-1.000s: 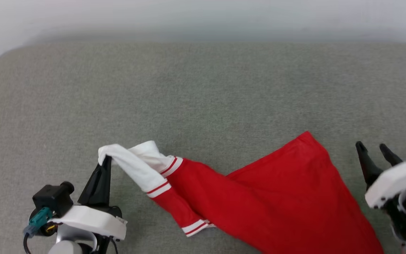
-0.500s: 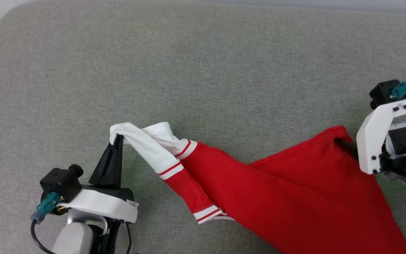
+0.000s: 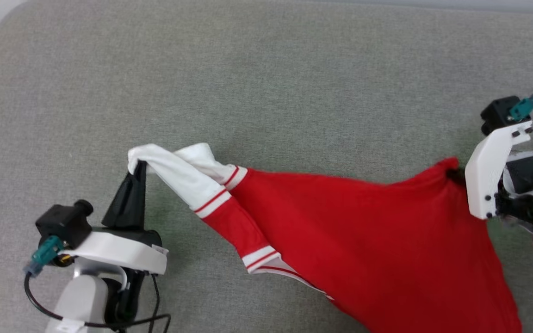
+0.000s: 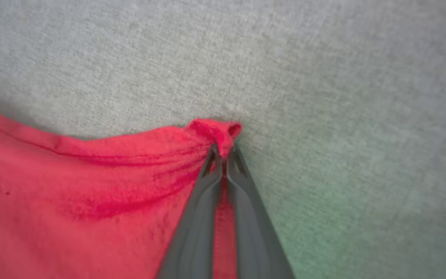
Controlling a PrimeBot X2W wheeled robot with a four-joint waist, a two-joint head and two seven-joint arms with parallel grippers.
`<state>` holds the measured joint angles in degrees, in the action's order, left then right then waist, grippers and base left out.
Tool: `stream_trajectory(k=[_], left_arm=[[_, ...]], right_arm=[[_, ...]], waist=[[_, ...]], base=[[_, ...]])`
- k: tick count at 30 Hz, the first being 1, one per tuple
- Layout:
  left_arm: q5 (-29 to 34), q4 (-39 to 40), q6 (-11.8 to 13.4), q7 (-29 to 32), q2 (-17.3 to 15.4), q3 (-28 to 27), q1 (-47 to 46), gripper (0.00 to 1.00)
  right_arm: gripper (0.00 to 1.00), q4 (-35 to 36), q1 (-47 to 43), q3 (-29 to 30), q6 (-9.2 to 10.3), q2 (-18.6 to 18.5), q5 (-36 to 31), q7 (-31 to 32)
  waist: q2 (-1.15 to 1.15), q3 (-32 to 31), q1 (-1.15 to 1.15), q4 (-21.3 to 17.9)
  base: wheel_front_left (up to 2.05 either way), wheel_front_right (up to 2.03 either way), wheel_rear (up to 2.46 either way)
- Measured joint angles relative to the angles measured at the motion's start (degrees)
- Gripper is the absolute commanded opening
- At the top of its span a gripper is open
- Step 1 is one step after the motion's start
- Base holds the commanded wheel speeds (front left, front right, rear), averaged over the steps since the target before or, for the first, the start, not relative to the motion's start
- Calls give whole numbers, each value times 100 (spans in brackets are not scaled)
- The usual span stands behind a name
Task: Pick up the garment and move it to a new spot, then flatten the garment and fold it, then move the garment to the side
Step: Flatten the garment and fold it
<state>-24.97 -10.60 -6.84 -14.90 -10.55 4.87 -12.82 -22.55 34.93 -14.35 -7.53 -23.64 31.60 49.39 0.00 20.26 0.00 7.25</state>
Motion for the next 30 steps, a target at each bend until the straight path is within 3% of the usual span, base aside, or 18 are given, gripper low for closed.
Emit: stream_trajectory(k=[9,21,30], left_arm=[[-189,-477,-48,26,-453,-26,-1169,0],[-345,-1944,-69,308,-932,343,-4250,0],[-233,-2891,-69,491,-1276,369,-6401,0]], right_arm=[[0,-120,703,671,0,303,-665,-1475],[0,-601,2560,1451,0,816,-1638,-2736],[0,-998,4088,1755,-2,993,-1871,-3374]], waist=[[0,-292,1,-392],[0,-190,0,-832],[0,266,1,-996]], base=[[0,0,0],[0,0,0],[0,0,0]])
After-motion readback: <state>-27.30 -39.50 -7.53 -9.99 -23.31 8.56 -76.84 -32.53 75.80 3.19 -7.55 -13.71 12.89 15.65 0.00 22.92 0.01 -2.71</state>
